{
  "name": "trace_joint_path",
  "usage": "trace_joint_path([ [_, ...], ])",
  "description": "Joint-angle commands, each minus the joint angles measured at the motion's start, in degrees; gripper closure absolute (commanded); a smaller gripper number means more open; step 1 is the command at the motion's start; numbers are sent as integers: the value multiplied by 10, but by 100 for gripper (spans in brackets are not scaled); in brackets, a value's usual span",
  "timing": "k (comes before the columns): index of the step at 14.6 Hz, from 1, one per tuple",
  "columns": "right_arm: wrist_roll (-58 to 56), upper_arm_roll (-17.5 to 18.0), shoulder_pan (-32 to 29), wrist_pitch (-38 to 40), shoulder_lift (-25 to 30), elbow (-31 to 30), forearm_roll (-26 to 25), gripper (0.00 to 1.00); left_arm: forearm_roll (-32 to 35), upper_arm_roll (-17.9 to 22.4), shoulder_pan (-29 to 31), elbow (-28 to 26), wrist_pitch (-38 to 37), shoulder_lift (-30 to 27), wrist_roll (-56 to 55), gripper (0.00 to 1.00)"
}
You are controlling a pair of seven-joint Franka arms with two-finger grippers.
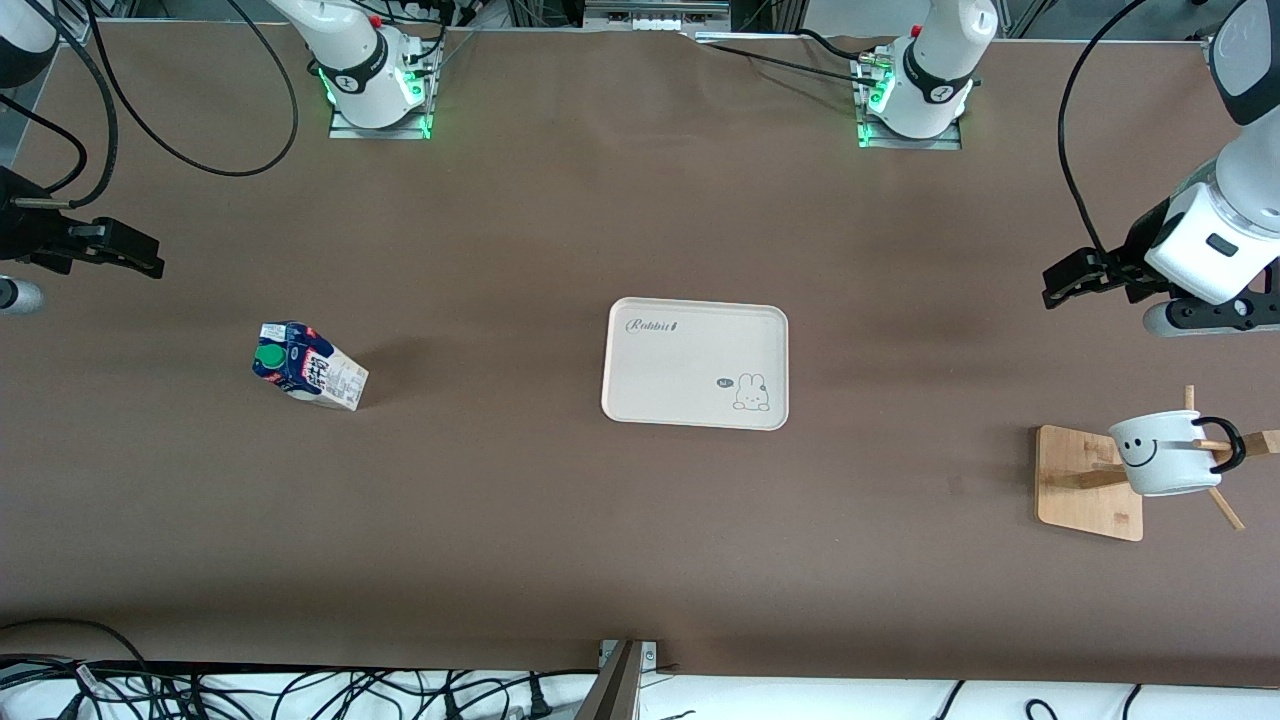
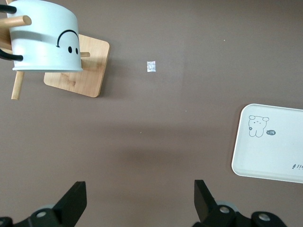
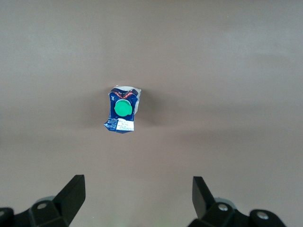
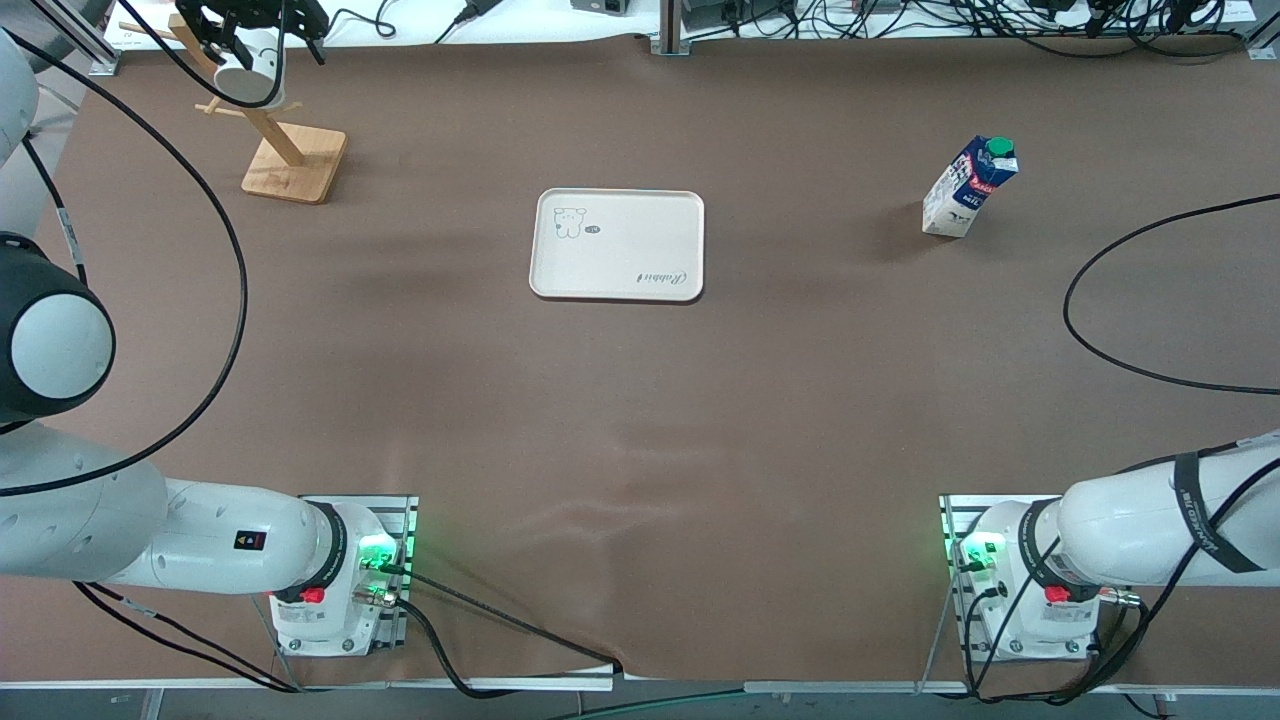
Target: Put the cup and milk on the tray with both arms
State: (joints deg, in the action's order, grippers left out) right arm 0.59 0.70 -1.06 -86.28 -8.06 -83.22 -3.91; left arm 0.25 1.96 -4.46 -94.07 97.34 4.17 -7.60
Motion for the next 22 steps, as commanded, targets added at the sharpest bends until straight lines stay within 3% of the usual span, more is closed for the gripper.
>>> trace_joint_path([
  [1,6,1,3,6,-10,-1,2,0,5,-3,-2,15,-7,3,7,0],
  [6,9,1,4,5,-20,-3,0,0,11,-20,-4,16,-7,3,3,0],
  [12,15,2,14,-51,-89,-3,11,0,11,-19,0,15,-7,4,6,0],
  [15,18,1,12,-69,-119,-3,52,0,11,-18,0,15,-7,5,6,0],
  [22,9,-2,7,-93,-166,-4,51,0,11,-18,1,15,-7,5,6,0],
])
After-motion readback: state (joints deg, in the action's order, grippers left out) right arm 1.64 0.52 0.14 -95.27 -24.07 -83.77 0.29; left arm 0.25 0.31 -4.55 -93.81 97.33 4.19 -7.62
